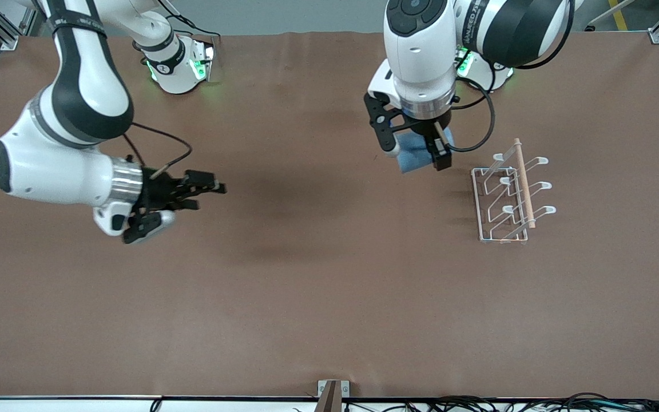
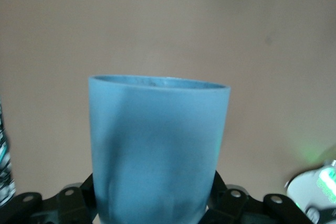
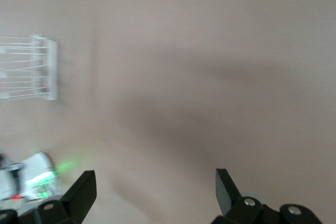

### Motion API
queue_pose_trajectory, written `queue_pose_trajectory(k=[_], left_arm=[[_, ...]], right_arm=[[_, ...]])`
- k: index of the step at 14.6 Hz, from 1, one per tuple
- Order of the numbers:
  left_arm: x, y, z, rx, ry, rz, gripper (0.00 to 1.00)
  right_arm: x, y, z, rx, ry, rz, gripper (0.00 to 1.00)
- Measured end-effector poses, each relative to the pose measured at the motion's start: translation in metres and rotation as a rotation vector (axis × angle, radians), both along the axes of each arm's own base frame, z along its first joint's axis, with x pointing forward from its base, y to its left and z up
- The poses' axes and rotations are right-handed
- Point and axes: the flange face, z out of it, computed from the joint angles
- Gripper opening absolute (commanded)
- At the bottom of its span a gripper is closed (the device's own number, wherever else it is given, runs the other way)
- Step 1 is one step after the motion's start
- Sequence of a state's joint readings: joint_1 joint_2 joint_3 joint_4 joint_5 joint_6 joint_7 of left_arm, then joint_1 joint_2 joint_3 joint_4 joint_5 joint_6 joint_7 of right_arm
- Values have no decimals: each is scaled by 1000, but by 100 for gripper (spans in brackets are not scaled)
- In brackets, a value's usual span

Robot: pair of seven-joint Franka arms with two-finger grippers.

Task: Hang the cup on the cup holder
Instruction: 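Carry the cup to the holder while the right gripper withdraws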

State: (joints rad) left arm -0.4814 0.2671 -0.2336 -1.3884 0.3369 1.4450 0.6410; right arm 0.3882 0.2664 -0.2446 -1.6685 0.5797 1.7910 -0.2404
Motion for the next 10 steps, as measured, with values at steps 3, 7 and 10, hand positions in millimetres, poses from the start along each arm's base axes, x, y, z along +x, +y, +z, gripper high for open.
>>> queue_pose_trajectory(k=[3, 7, 10], left_arm=[[9, 25, 2, 200, -36, -45, 43], [23, 43, -23, 460, -59, -93, 43], [30, 50, -72, 634, -37, -127, 43]], right_arm=[[8, -67, 5, -144, -29, -49, 100], [7, -130, 38, -322, -94, -72, 100], [7, -161, 83, -356, -139, -110, 100]])
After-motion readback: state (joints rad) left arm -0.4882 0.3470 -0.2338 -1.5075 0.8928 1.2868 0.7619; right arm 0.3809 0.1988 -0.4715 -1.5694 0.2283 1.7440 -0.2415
